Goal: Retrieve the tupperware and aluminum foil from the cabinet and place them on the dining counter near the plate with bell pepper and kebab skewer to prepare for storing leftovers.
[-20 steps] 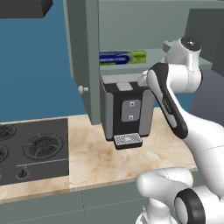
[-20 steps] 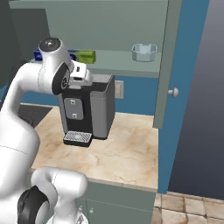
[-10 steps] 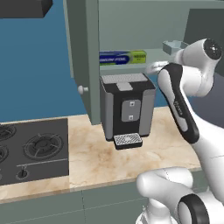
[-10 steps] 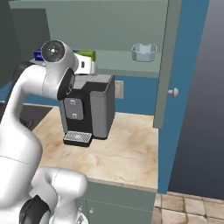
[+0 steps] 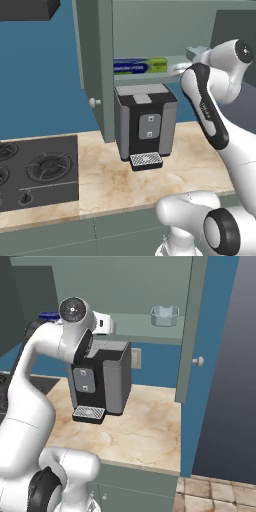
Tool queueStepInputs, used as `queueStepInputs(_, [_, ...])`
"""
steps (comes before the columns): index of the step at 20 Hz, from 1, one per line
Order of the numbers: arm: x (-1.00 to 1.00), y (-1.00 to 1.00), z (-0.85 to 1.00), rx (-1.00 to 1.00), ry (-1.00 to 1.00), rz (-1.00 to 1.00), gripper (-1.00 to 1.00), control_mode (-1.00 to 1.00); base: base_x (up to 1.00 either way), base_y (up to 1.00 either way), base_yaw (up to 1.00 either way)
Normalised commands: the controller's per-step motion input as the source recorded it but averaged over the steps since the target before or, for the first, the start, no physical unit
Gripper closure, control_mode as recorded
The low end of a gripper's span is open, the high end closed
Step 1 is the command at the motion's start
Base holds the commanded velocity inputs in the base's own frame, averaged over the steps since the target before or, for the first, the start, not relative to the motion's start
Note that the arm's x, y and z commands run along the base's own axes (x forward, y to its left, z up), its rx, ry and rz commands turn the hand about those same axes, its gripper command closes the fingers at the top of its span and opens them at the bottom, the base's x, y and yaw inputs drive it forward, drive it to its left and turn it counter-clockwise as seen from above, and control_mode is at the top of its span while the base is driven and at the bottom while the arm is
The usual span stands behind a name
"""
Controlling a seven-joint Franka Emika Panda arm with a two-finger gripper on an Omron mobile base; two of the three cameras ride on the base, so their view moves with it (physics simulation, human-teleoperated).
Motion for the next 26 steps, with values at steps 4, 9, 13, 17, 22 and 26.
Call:
queueStepInputs(4, [0.35, -0.12, 0.01, 0.00, 0.00, 0.08, -1.00, -1.00, 0.00, 0.00, 0.00])
queueStepInputs(9, [0.37, -0.04, 0.00, 0.00, 0.00, 0.10, -1.00, -1.00, 0.00, 0.00, 0.00])
queueStepInputs(13, [0.39, -0.04, 0.00, 0.00, 0.00, 0.10, -1.00, -1.00, 0.00, 0.00, 0.00])
queueStepInputs(17, [0.32, -0.05, 0.00, 0.00, 0.00, 0.10, -1.00, -1.00, 0.00, 0.00, 0.00])
queueStepInputs(22, [0.23, 0.00, 0.00, 0.00, 0.00, 0.11, -1.00, -1.00, 0.00, 0.00, 0.00])
queueStepInputs(26, [0.25, 0.00, 0.00, 0.00, 0.00, 0.11, -1.00, -1.00, 0.00, 0.00, 0.00])
